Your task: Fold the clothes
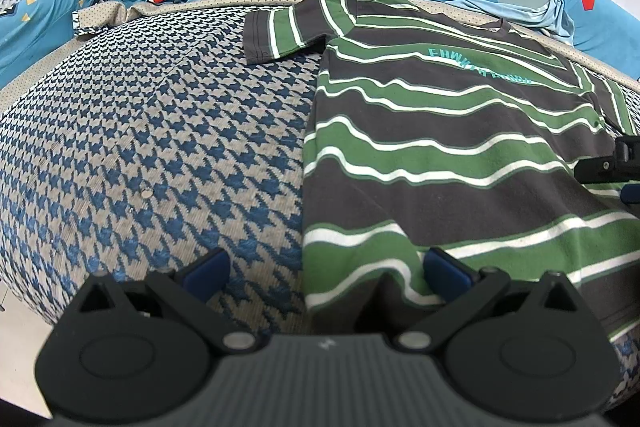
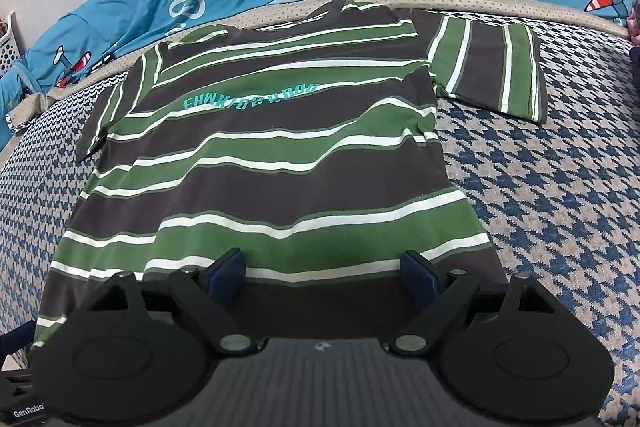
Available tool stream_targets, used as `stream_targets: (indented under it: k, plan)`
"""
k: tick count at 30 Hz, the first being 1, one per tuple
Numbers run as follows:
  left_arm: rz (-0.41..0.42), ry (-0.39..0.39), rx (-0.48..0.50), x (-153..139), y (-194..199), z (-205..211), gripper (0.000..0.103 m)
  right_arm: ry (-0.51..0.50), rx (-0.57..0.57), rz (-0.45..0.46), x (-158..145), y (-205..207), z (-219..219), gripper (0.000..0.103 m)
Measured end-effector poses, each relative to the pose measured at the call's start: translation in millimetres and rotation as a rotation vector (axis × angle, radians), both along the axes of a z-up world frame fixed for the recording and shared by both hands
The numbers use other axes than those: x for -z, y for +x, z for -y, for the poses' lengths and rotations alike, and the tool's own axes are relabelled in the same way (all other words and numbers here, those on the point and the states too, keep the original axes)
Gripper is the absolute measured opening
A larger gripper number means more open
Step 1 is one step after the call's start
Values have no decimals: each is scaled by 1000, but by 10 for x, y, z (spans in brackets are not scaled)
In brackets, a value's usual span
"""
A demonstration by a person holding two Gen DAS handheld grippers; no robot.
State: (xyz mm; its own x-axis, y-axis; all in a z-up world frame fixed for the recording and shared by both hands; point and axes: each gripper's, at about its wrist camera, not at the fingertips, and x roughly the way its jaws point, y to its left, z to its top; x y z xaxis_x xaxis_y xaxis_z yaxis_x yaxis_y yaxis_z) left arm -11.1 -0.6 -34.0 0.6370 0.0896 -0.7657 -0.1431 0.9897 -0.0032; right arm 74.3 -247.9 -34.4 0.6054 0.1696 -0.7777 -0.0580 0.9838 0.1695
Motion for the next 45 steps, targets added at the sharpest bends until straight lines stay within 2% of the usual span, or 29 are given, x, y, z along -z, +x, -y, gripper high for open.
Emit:
stream_targets:
  k: [42, 45]
  plan:
    - [8, 12, -17, -6, -10, 21, 103, 8, 110, 26, -25, -189, 247, 84]
    - [8, 12, -20, -6, -5, 27, 103, 37, 139, 31, -41, -214, 366, 84]
